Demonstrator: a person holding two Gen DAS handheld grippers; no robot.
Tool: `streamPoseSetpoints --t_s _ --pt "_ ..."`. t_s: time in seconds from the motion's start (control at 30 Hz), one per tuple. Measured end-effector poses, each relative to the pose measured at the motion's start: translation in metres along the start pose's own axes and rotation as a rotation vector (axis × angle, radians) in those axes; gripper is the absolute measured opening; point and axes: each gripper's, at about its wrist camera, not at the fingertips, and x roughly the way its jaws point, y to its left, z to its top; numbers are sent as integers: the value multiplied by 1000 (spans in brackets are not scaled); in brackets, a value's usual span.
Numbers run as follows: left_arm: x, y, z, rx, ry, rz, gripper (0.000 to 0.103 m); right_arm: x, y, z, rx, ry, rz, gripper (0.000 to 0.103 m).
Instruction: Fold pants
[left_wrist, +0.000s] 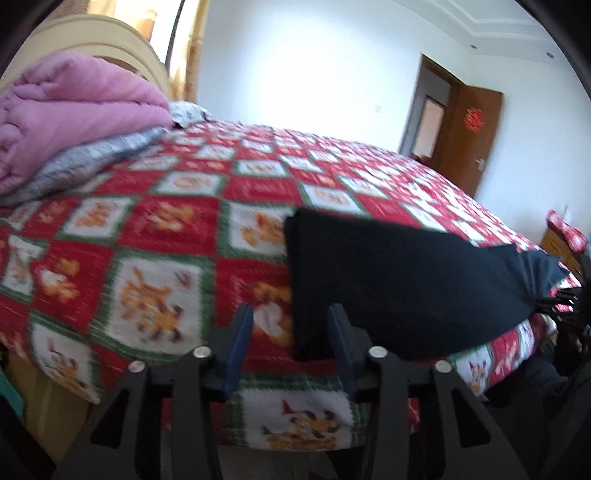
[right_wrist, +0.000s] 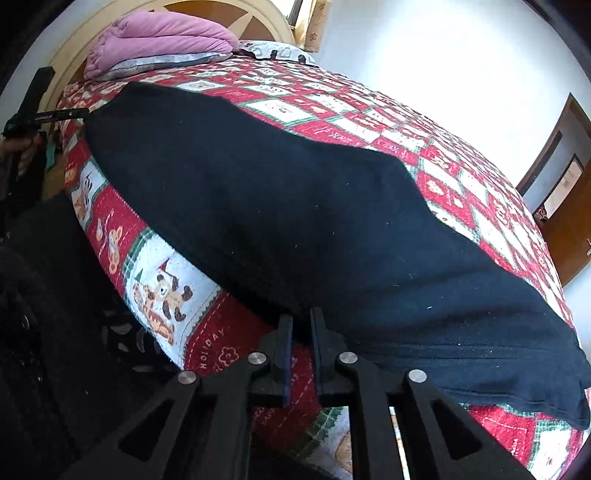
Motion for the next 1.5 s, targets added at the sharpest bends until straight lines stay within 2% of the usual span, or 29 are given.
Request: streamPoseSetpoints --t_s 0.03,0.07,0.1,0.2,0.33,0.5,0.57,0.63,0.73,0.9,0.93,0.97,1.0,1.07,1.17,1.3,1.4,1.47,1.5 --pt "-4 0 4 -5 -19 9 52 -3 -2 1 3 -8 -7 31" --pt "-8 -1 8 -6 -43 16 54 -8 -6 2 13 -16 -8 44" --pt "-13 -5 13 0 -67 26 60 -13 -13 2 36 -28 0 47" --pt "-17 -28 28 47 -105 7 66 -28 -43 -1 142 -63 10 47" --pt "-3 -80 44 123 -88 -100 74 -48 -101 -15 355 -103 -58 47" --pt "40 -163 42 242 -13 -262 74 -81 -197 -59 773 -168 -175 47" --pt "56 -187 34 284 21 -294 74 -92 -232 -80 925 -190 -207 47" --pt "66 -202 27 312 37 -292 74 -99 -258 -99 1040 -205 -233 47" --pt "78 -205 21 281 60 -290 74 -105 -284 -122 1164 -232 -216 47" --pt "87 -171 16 188 98 -239 74 -93 -314 -136 1279 -242 -171 47" --pt "86 -163 15 161 93 -245 74 -88 -319 -137 1293 -245 -163 47" --pt "84 -155 15 128 85 -264 74 -83 -323 -138 1303 -245 -157 43" --pt "83 -153 15 117 83 -271 74 -78 -327 -138 1311 -241 -163 25" --pt "82 -154 13 128 80 -268 74 -71 -334 -136 1314 -226 -178 3" --pt "84 -162 11 171 74 -248 76 -83 -328 -128 1282 -267 -195 3" --pt "86 -159 11 167 66 -259 76 -127 -312 -124 1225 -404 -223 3" --pt "86 -158 12 164 69 -266 76 -131 -309 -146 1267 -383 -268 3" --pt "86 -158 12 166 71 -265 76 -117 -311 -167 1307 -312 -272 3" --pt "87 -158 12 165 71 -265 76 -108 -312 -179 1336 -279 -246 3"
